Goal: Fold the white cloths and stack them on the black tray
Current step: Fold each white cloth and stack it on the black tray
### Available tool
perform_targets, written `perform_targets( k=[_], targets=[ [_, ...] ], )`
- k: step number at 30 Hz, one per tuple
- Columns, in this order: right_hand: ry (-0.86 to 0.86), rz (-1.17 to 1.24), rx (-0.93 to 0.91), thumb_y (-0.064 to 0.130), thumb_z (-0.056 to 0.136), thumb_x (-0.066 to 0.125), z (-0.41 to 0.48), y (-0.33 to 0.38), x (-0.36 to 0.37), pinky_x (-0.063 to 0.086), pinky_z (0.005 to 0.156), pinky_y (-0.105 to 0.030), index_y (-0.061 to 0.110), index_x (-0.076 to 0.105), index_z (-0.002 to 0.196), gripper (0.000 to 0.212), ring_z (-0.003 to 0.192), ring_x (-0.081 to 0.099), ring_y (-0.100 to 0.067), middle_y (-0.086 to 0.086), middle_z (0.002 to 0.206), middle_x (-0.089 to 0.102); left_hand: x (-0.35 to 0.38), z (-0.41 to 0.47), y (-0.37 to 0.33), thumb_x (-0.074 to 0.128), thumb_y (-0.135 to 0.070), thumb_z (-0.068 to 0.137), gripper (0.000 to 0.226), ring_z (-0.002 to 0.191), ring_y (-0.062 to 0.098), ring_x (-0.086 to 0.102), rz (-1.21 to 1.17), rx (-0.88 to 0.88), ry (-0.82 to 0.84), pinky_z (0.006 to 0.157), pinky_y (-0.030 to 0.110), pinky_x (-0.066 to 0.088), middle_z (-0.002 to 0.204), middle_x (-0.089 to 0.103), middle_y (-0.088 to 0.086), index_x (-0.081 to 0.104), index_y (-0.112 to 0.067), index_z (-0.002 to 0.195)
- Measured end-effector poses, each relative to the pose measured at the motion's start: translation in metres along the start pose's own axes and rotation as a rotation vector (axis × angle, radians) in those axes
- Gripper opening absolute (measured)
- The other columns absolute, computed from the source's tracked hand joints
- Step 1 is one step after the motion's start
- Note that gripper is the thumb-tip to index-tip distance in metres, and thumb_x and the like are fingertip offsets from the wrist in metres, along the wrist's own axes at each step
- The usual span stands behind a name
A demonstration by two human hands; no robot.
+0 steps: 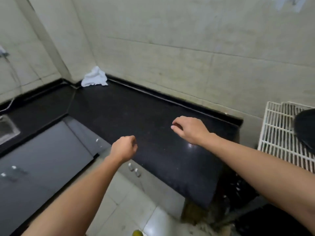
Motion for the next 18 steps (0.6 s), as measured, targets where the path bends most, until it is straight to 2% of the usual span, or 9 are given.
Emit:
perform_targets(
  k=[5,8,12,18],
  targets=[
    [0.078,-0.001,-0.061,0.048,0.097,0.041,0.083,0.076,0.055,0.043,0.073,-0.033,0.026,0.06,0.108,0.031,0.097,0.061,-0.021,0.006,0.107,0.064,-0.022,0.016,0.106,0.051,-0.026,0.088,0.014,0.093,0.03,0.062,-0.003,-0.062,-0.034,0.074,0.036,0.052,0.1,0.068,0.006,0.062,-0.019,0.094],
    [0.109,0.013,-0.061,0.049,0.096,0.042,0.139,0.126,0.089,0.044,0.075,-0.034,0.027,0.06,0.108,0.031,0.099,0.061,-0.022,0.005,0.109,0.064,-0.042,0.031,0.18,0.049,-0.025,0.088,0.02,0.096,0.03,0.062,0.035,-0.095,-0.03,0.076,0.036,0.052,0.103,0.068,0.007,0.063,-0.019,0.102],
    [0.143,0.049,-0.107,0.048,0.096,0.042,0.209,0.205,0.125,0.045,0.076,-0.035,0.027,0.06,0.108,0.031,0.099,0.061,-0.022,0.005,0.109,0.065,-0.073,0.051,0.283,0.049,-0.023,0.088,0.021,0.095,0.029,0.062,0.058,-0.157,-0.029,0.074,0.035,0.051,0.102,0.068,0.008,0.063,-0.016,0.101],
    [0.158,0.057,-0.158,0.048,0.096,0.042,0.287,0.264,0.158,0.047,0.076,-0.036,0.026,0.061,0.108,0.031,0.099,0.061,-0.022,0.005,0.109,0.066,-0.081,0.076,0.369,0.05,-0.024,0.088,0.023,0.098,0.03,0.062,0.026,-0.195,-0.017,0.075,0.034,0.051,0.106,0.069,0.009,0.063,-0.015,0.105]
  ],
)
Point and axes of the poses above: each hand's wrist, its own z-axis towards the middle knuckle, its own x-axis out of the palm, y = z × x, the point moved 7 cm from there along z, towards the middle knuckle
